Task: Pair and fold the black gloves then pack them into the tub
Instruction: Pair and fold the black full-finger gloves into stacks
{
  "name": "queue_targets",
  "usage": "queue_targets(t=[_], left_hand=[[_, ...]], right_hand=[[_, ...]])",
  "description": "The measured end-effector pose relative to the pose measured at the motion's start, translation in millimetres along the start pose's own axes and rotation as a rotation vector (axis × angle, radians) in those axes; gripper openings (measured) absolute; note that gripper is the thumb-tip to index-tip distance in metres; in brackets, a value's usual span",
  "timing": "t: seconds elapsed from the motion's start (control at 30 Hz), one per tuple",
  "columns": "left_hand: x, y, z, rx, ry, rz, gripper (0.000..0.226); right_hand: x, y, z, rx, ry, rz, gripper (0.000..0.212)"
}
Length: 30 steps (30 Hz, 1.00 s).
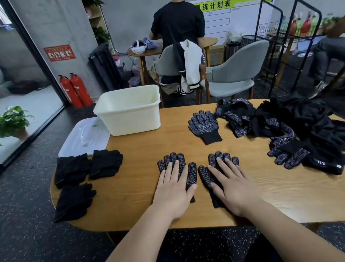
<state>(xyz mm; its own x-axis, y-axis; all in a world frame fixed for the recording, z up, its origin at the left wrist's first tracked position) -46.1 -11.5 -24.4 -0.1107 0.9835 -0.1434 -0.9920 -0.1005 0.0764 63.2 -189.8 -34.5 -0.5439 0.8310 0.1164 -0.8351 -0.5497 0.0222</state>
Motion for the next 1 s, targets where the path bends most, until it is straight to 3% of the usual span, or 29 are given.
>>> queue_targets(t=[0.13, 0.2, 0.3, 0.4, 0.57, 0.67, 0.73, 0.87, 0.93, 1.0], left_hand=[[1.0, -1.3, -4.9, 0.055, -0.042, -0.010, 0.072], [0.1, 2.6, -2.8, -0.008, -0.038, -0.030, 0.070], [-5.6, 15.7, 4.9, -0.226, -0.028, -0.106, 0.060], [-9.6, 26.7, 0.0, -0.231, -0.006, -0.189, 0.060], [-9.5, 29.1, -12.1, -0.053, -0.064, -0.198, 0.070], [-11.2, 28.6, -9.3, -0.019, -0.067, -0.206, 0.072], [-13.1, 32.8, -5.1, -0.101, -0.034, -0.220, 0.069], [-9.1, 49.5, 5.3, -0.447, 0.141, -0.198, 0.043], [-3.2, 52.5, 4.4, -0.496, 0.161, -0.137, 0.029], [-0.3, 49.7, 2.6, -0.458, 0.168, -0.082, 0.025]], right_hand=[[3.0, -5.2, 1.6, 0.059, 0.053, -0.021, 0.078], [4.3, -4.5, 1.8, 0.055, 0.049, -0.028, 0.077], [4.2, 3.1, 12.8, -0.115, -0.079, -0.016, 0.070], [8.6, 24.0, 22.3, -0.256, -0.158, 0.141, 0.062], [16.1, 37.6, 6.9, 0.003, -0.003, 0.225, 0.079], [18.4, 33.7, 5.1, 0.033, 0.018, 0.230, 0.081], [17.9, 34.6, 7.2, -0.021, -0.039, 0.241, 0.075], [5.4, 45.0, 17.4, -0.311, -0.259, 0.160, 0.050], [2.1, 48.0, 19.4, -0.420, -0.225, 0.100, 0.039], [2.6, 46.5, 18.9, -0.415, -0.177, 0.060, 0.031]])
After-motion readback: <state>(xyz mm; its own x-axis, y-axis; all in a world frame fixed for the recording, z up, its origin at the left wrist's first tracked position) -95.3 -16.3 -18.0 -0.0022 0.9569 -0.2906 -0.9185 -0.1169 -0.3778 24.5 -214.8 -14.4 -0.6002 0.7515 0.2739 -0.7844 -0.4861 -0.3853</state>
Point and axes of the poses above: each hand's wrist, its own y-axis away from the middle knuckle, its own z-axis out of the back of the hand, x = y × z, the point moved 5 cm from there along -y, towards the middle knuckle, and after that the axes turned 12 degrees about -z, right-handed, at the moved point
